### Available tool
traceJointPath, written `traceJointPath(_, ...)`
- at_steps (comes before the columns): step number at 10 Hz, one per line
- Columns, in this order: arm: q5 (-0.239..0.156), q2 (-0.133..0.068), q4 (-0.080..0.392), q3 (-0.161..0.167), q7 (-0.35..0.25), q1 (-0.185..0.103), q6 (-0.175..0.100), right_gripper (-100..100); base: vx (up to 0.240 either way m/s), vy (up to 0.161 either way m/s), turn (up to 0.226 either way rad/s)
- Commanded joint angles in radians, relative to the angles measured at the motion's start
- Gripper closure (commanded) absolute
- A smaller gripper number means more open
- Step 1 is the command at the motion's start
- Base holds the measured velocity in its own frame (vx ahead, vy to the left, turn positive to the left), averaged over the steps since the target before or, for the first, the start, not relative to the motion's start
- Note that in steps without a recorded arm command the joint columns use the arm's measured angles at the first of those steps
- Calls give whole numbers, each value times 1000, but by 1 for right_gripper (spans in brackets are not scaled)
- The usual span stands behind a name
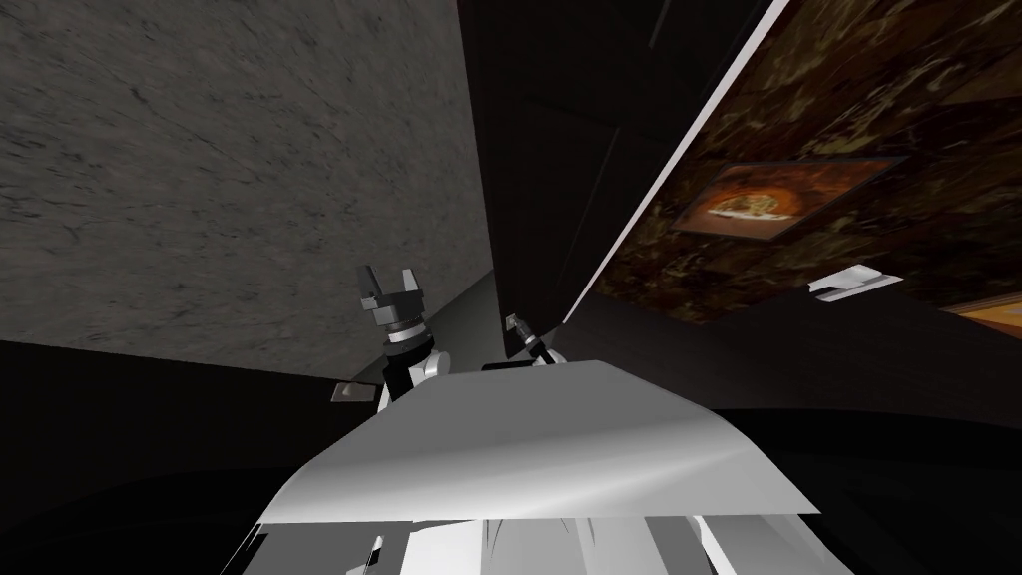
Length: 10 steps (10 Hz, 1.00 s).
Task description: Push the door open
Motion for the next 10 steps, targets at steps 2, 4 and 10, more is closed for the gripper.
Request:
traceJointPath(2, -8, -11, -9, -25, 7, 0, 1, 100, 142, 84, -51)
traceJointPath(4, -6, -11, -37, -12, 9, 18, 17, -100, -170, -43, -73)
traceJointPath(10, -9, 5, -57, -5, 15, 36, 20, -100, -184, -36, -39)
